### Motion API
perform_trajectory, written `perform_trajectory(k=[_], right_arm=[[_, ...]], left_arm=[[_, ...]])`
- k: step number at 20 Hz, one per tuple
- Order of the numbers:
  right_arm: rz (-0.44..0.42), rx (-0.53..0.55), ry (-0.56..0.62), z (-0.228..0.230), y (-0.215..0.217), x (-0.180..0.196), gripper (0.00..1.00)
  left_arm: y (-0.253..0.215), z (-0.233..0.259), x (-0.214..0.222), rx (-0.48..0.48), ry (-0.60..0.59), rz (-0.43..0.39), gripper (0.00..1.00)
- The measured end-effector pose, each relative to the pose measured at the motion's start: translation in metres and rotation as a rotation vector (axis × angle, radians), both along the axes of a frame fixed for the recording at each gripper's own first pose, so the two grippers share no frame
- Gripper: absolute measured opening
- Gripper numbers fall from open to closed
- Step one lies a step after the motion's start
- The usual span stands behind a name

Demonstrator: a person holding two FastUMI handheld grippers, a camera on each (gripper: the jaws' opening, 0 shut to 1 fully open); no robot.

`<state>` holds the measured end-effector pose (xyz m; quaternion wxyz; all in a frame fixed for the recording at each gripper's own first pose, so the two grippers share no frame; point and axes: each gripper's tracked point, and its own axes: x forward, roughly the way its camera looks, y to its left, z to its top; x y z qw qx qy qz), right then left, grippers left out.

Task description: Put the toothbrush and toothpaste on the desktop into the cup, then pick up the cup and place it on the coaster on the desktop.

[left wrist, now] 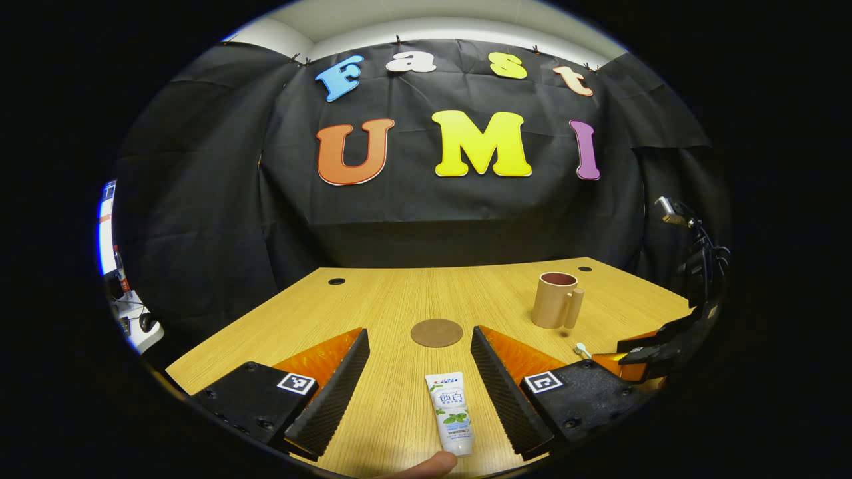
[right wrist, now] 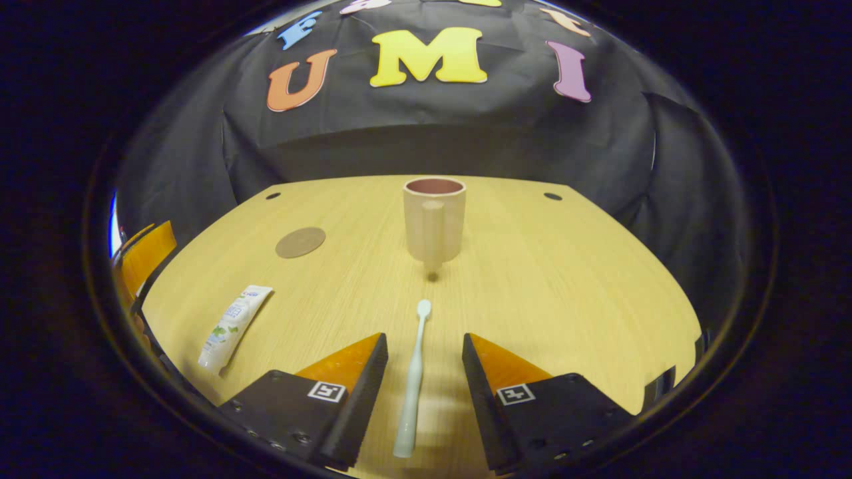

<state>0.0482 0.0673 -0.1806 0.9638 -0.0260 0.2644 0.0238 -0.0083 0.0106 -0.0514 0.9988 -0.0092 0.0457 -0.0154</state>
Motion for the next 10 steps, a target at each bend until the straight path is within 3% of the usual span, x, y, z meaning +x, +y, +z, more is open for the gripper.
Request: perform_trajectory(k=[3,4,7,9,10], right_arm=[[-0.015,-0.004,0.015,-0.002,0.000,0.004,0.58],[-0.014,0.002,0.023,-0.006,0.002,0.005,0.46],[-0.033,0.024,0.049,-0.013,0.000,0.007,0.39],[-0.023,0.043,0.062,-0.013,0.003,0.009,0.17],[-0.021,0.046,0.063,-0.013,0.002,0.011,0.17]], left_arm=[[0.003,-0.004,0.002,0.004,0.011,0.003,0.98],[0.003,-0.007,0.002,0.002,0.017,0.002,0.98],[0.001,-0.011,0.002,-0.007,0.036,-0.003,0.98],[0.002,-0.014,0.002,-0.006,0.047,-0.003,0.98],[0.002,-0.015,0.001,-0.007,0.053,-0.003,0.98]])
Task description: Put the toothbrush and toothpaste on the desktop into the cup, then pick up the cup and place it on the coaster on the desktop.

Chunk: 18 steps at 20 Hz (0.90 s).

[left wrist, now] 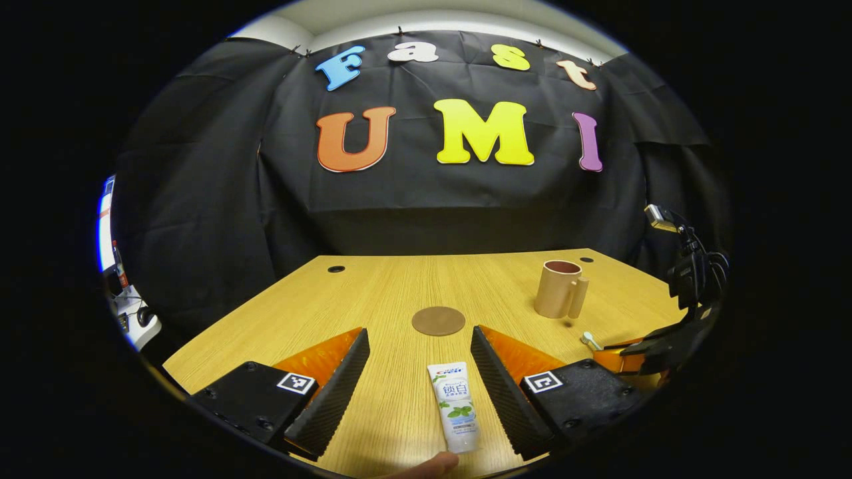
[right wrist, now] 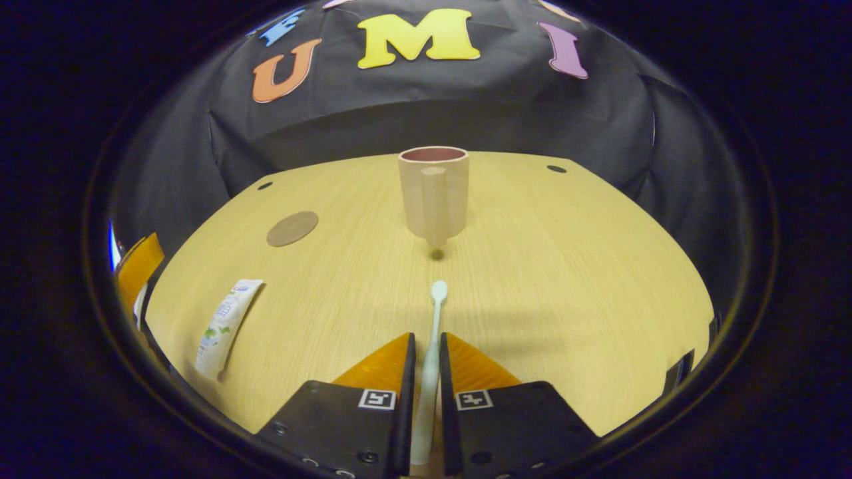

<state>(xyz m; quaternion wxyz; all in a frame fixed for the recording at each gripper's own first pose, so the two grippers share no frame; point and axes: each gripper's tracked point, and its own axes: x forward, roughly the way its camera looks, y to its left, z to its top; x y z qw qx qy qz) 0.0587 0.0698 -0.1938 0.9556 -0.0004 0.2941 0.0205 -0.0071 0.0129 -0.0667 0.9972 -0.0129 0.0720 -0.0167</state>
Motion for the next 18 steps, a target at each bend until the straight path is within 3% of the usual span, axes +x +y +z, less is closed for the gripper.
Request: perform_trajectory(k=[6,7,14,18], right_arm=[[-0.008,0.018,-0.001,0.001,-0.002,0.001,0.08],[0.000,0.017,-0.006,0.002,-0.002,-0.002,0.00],[0.057,0.030,-0.088,0.020,0.000,-0.017,0.00],[0.085,0.041,-0.159,0.048,0.001,-0.033,0.00]], left_arm=[[-0.002,-0.014,0.000,0.006,0.049,0.001,0.98],[-0.002,-0.016,-0.001,0.007,0.059,0.000,0.98],[-0.006,-0.038,-0.004,0.017,0.135,0.000,0.98],[-0.016,-0.061,-0.006,-0.055,0.224,-0.007,0.98]])
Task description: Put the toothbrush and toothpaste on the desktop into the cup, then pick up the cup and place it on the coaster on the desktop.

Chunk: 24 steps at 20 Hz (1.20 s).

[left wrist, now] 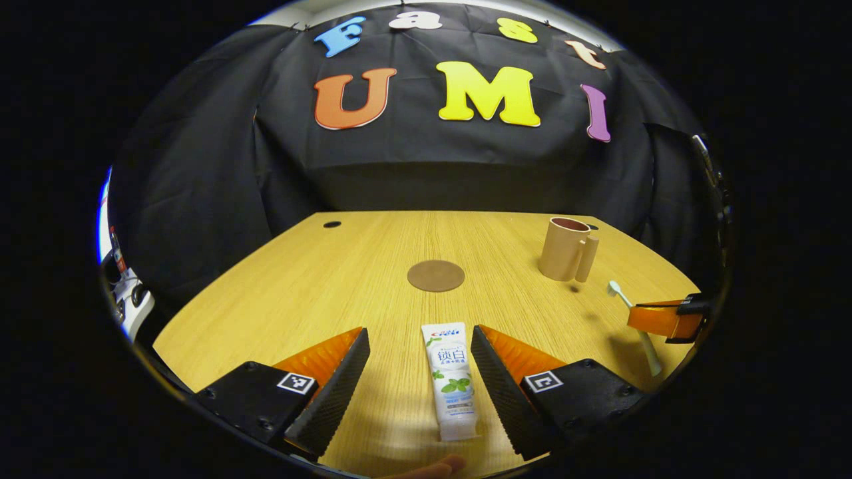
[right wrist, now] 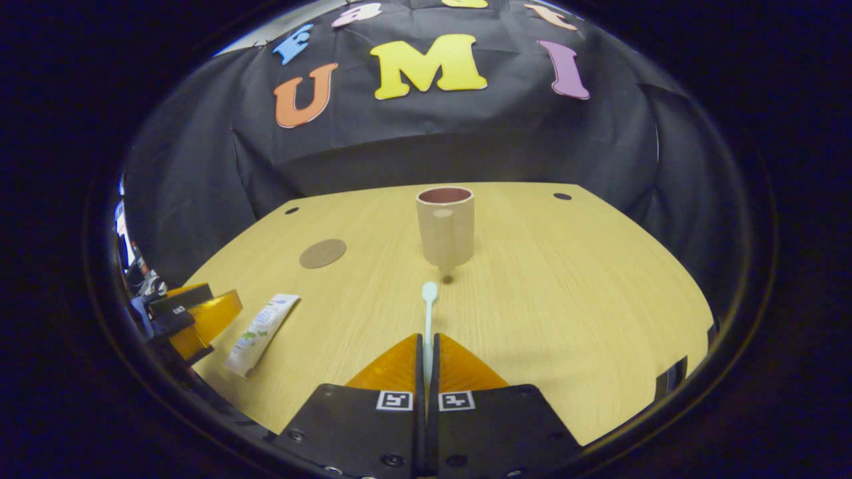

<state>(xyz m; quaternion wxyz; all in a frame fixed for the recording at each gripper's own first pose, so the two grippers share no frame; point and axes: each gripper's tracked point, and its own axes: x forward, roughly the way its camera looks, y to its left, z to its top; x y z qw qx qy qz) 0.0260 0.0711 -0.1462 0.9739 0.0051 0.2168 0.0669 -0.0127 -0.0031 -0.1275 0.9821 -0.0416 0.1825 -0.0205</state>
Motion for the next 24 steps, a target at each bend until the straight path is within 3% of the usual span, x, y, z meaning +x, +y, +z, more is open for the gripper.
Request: perform_trajectory(k=[2,7,10,12,13,14,16,17,20,21,23,24], right_arm=[[0.014,0.008,-0.025,0.011,0.000,-0.008,0.00],[0.032,-0.003,-0.062,0.022,-0.002,-0.015,0.00],[0.036,0.004,-0.075,0.025,-0.005,-0.020,0.00],[0.039,0.011,-0.081,0.026,-0.005,-0.022,0.00],[0.040,0.013,-0.084,0.027,-0.006,-0.022,0.00],[0.038,0.012,-0.089,0.029,-0.008,-0.022,0.00],[0.039,0.014,-0.096,0.030,-0.012,-0.022,0.00],[0.040,0.017,-0.099,0.031,-0.013,-0.021,0.00],[0.038,0.021,-0.116,0.037,-0.017,-0.020,0.00],[0.035,0.022,-0.122,0.040,-0.019,-0.018,0.00],[0.038,0.024,-0.142,0.048,-0.021,-0.017,0.00],[0.036,0.023,-0.156,0.054,-0.022,-0.015,0.00]], left_arm=[[-0.013,-0.017,-0.002,-0.046,0.075,-0.012,0.99],[-0.018,-0.039,-0.009,-0.002,0.190,-0.036,0.96],[-0.020,-0.044,-0.013,0.010,0.229,-0.042,0.83],[-0.021,-0.048,-0.014,-0.013,0.260,-0.030,0.80],[-0.022,-0.051,-0.016,-0.023,0.287,-0.028,0.70],[-0.020,-0.052,-0.016,-0.014,0.291,-0.024,0.63],[-0.016,-0.054,-0.016,0.015,0.309,-0.018,0.60],[-0.015,-0.052,-0.018,0.015,0.312,-0.019,0.48],[-0.015,-0.052,-0.017,0.010,0.307,-0.020,0.45],[-0.013,-0.050,-0.016,0.009,0.291,-0.018,0.49],[-0.011,-0.042,-0.012,0.026,0.238,-0.014,0.43],[-0.008,-0.037,-0.010,0.033,0.212,-0.005,0.47]])
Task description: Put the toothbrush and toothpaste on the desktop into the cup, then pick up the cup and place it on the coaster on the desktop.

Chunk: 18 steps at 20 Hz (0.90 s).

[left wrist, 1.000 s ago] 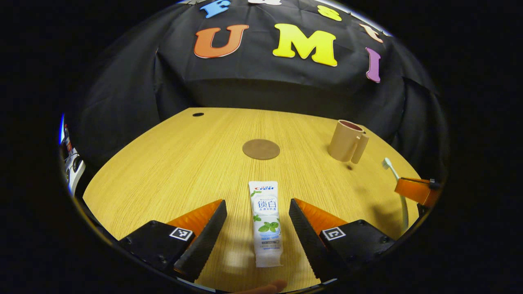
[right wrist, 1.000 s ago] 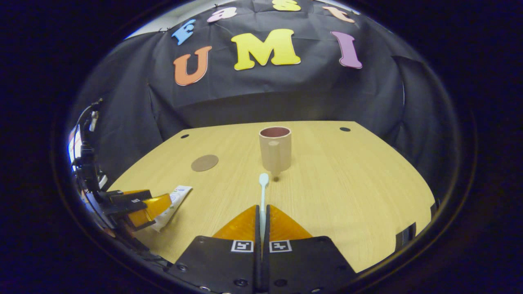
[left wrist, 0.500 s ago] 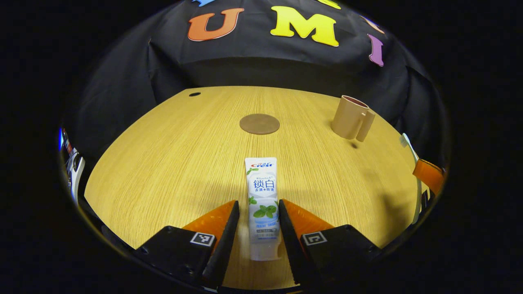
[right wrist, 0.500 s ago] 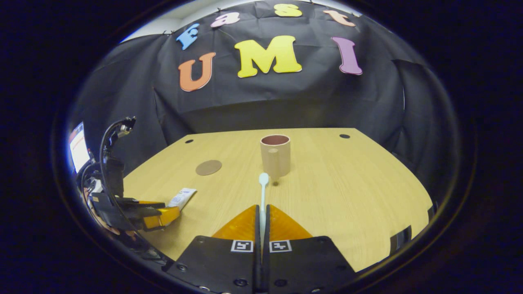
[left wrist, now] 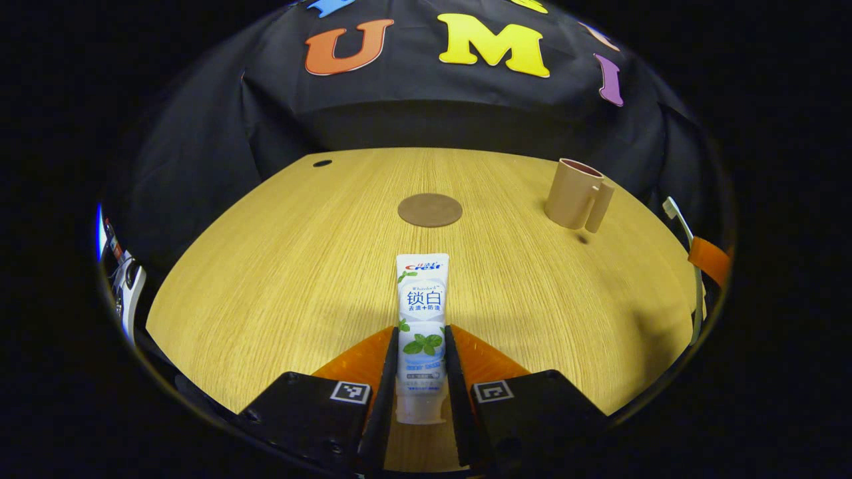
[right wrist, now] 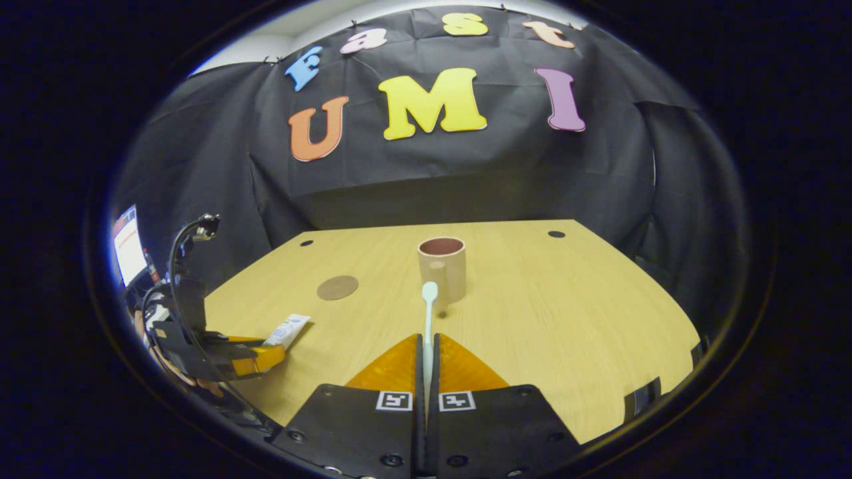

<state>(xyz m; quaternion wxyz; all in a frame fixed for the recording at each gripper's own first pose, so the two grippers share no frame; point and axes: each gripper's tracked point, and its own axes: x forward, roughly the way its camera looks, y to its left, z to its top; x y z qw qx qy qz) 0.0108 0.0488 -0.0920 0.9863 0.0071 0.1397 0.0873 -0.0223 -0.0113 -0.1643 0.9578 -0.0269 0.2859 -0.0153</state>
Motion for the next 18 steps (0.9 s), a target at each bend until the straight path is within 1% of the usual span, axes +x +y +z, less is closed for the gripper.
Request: perform_trajectory(k=[1,3,5,8,11,13,16,18], right_arm=[[0.003,0.003,-0.017,0.009,0.001,0.006,0.00],[0.008,0.018,-0.052,0.028,0.003,0.020,0.00],[0.034,0.048,-0.073,0.045,0.009,0.036,0.00],[0.052,0.061,-0.091,0.071,0.011,0.072,0.00],[0.075,0.069,-0.154,0.100,0.014,0.113,0.00],[0.078,0.092,-0.211,0.121,0.013,0.141,0.00],[0.122,0.110,-0.324,0.150,0.022,0.182,0.00],[0.161,0.127,-0.388,0.160,0.030,0.205,0.00]], left_arm=[[0.000,0.007,0.002,-0.011,-0.029,0.002,0.42],[-0.007,0.023,0.007,-0.049,-0.089,-0.012,0.42],[-0.011,0.038,0.015,-0.043,-0.158,-0.030,0.42],[-0.021,0.057,0.029,-0.041,-0.231,-0.063,0.42],[-0.036,0.072,0.043,-0.061,-0.289,-0.108,0.42],[-0.038,0.073,0.052,-0.059,-0.308,-0.111,0.42],[-0.044,0.071,0.059,-0.082,-0.313,-0.124,0.42],[-0.045,0.067,0.062,-0.090,-0.306,-0.127,0.42]])
